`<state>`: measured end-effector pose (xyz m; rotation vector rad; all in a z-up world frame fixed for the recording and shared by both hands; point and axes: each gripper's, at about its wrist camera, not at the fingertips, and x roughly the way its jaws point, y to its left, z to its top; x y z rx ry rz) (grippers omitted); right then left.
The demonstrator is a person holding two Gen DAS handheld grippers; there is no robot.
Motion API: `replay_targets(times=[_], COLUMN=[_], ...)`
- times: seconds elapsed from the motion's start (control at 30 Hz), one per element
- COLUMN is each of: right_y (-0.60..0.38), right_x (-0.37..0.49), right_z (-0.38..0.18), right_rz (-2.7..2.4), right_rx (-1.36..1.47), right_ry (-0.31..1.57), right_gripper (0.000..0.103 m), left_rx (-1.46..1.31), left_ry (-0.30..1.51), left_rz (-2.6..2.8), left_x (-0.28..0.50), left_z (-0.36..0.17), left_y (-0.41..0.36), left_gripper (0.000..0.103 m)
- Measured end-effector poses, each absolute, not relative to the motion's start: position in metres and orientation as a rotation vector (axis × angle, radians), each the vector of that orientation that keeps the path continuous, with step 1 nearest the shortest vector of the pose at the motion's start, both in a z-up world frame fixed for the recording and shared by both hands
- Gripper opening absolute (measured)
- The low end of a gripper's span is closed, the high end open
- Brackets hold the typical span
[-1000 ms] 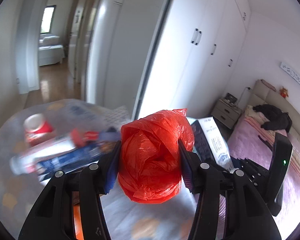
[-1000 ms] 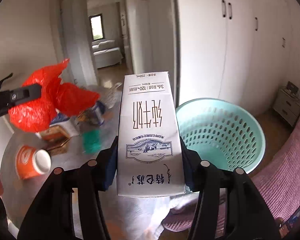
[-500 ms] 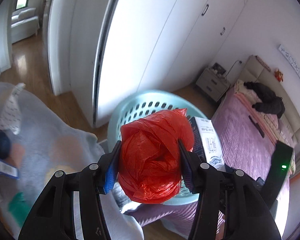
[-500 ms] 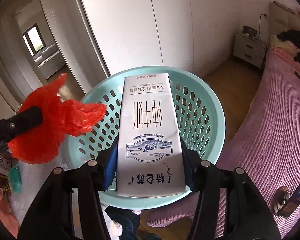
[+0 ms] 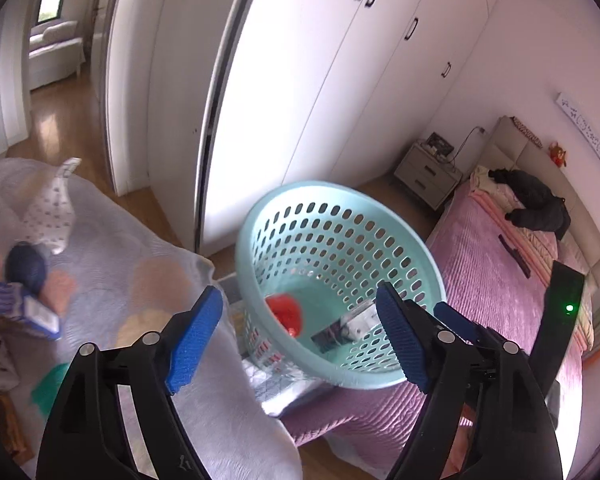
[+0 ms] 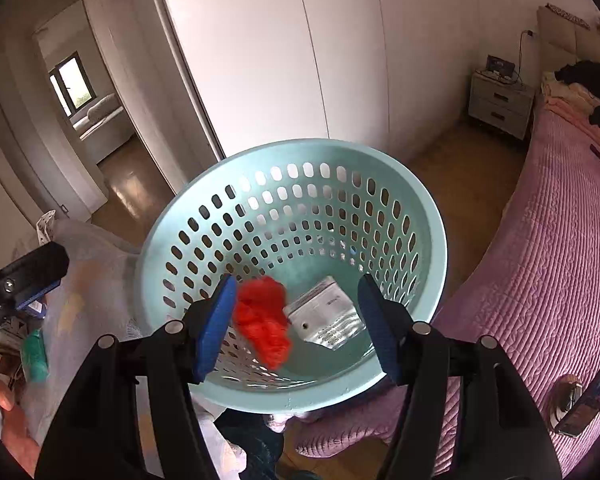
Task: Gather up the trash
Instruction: 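Carry the red bag and white carton to the teal basket and release both, then grasp the orange paper cup with the left tool while the right tool grasps the green packet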
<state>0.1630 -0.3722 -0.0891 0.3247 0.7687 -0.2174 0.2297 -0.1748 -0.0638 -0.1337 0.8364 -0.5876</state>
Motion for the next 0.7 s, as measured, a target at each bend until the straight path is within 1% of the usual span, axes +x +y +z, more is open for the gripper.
replay_targets(times=[0.1, 0.27, 0.43, 0.5, 0.63, 0.7], right_y=[-0.365, -0.332, -0.286, -0.264, -0.217, -0.195], right_x=[0.155, 0.137, 0.123, 0.119, 0.113, 0.112], right_z=[-0.08, -0.049, -0.022, -0.014, -0.001, 0.0], right_rz=[-0.195, -0.134, -0.04, 0.0, 0.104, 0.152], right_rx=[0.301, 0.247, 0.198, 0.171, 0.137, 0.122], right_ry=[0.74, 0.665, 0.601, 0.584, 0.556, 0.551], right_gripper=[0.06, 0.06, 0.06, 0.06, 0.06, 0.06], left_rx=[-0.168, -0.223, -0.211, -0.217, -0.228, -0.235], left_ry=[0.793, 0.692, 0.608, 0.585, 0.588, 0.611], left_rz=[-0.599, -0.586, -0.504, -0.453, -0.348, -0.313], left_x=[0.21, 0.172, 0.133, 0.119, 0.099, 0.095], left_z=[-0.048, -0.012, 0.014, 0.019, 0.018, 0.009], left_y=[-0.15, -0.096, -0.036, -0.009, 0.045, 0.07], left_gripper=[0.077, 0.077, 0.078, 0.082, 0.083, 0.086])
